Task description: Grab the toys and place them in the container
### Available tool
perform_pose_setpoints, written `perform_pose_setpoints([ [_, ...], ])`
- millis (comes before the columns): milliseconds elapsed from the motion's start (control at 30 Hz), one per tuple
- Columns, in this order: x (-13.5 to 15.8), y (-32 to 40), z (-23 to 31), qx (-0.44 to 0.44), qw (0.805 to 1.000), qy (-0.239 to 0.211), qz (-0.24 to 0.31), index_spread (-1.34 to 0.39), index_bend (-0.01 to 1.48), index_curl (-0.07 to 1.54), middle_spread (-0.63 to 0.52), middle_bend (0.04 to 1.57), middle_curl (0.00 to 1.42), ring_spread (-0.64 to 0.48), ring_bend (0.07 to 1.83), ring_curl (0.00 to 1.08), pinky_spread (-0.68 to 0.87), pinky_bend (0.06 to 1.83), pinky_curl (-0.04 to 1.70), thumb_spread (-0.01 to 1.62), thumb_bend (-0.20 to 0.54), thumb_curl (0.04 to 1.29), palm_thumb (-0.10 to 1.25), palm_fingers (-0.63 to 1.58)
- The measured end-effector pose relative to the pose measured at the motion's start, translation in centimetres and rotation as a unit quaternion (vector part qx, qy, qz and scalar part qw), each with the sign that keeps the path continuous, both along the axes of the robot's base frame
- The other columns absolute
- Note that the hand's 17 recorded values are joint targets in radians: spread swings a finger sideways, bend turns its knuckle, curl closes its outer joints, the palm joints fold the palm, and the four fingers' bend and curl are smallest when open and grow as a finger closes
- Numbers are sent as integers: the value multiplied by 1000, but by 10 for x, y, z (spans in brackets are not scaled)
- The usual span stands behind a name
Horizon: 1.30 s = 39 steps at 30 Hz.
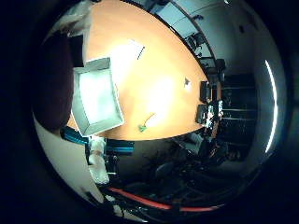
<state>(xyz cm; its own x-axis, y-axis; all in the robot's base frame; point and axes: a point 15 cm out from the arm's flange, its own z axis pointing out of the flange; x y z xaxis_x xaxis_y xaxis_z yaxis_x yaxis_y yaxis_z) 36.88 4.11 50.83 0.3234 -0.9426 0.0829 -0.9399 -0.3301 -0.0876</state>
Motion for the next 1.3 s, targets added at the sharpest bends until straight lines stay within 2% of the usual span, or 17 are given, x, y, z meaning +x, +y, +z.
perform_pose_setpoints([
  [100, 6, 2, -14, 0, 1000, 1, 0, -232, 1093, 814, -138, 1330, 749, -227, 1349, 783, -216, 1143, 1054, 1036, -14, 680, 1027, 1106],
  [200, 7, -1, -21, -1, 1000, 6, -6, -232, 1097, 817, -138, 1328, 750, -228, 1345, 784, -216, 1144, 1057, 1066, -21, 660, 967, 1110],
  [467, 6, -7, -48, -3, 1000, 27, -15, -257, 1032, 798, -160, 1259, 747, -238, 1315, 753, -237, 1122, 1028, 1165, -20, 515, 898, 1072],
  [600, 6, -12, -57, -1, 1000, 14, -17, -304, 817, 767, -176, 1190, 720, -243, 1260, 702, -290, 1071, 961, 1158, -26, 446, 835, 1012],
  [667, 2, -14, -65, -2, 1000, 21, -17, -336, 655, 735, -193, 1119, 694, -253, 1228, 667, -349, 1036, 905, 1148, -31, 412, 788, 904],
  [733, -1, -15, -67, -3, 999, 28, -16, -371, 465, 681, -208, 1061, 673, -262, 1206, 642, -399, 992, 863, 1140, -32, 380, 737, 704],
  [767, -2, -15, -67, -3, 999, 29, -15, -395, 421, 671, -219, 1004, 658, -261, 1198, 632, -406, 973, 849, 1131, -37, 363, 702, 622],
  [833, -5, -16, -69, -4, 999, 36, -15, -428, 375, 635, -229, 901, 625, -249, 1117, 601, -326, 890, 834, 1117, -36, 338, 656, 355],
  [933, -14, -18, -72, -8, 998, 54, -17, -439, 330, 566, -199, 743, 558, -198, 989, 533, -110, 832, 806, 1091, -36, 306, 569, 185],
  [1000, -15, -18, -73, -8, 998, 57, -13, -427, 304, 521, -157, 630, 504, -140, 899, 484, 76, 812, 777, 1070, -35, 290, 516, 133],
  [1133, -15, -17, -73, -7, 998, 57, -8, -420, 251, 456, -90, 495, 429, -41, 759, 401, 320, 759, 697, 1049, -29, 275, 464, 113],
  [1300, -14, -18, -73, -9, 998, 58, -6, -420, 199, 412, -60, 400, 379, 28, 651, 334, 449, 655, 594, 1037, -28, 270, 437, 162],
])
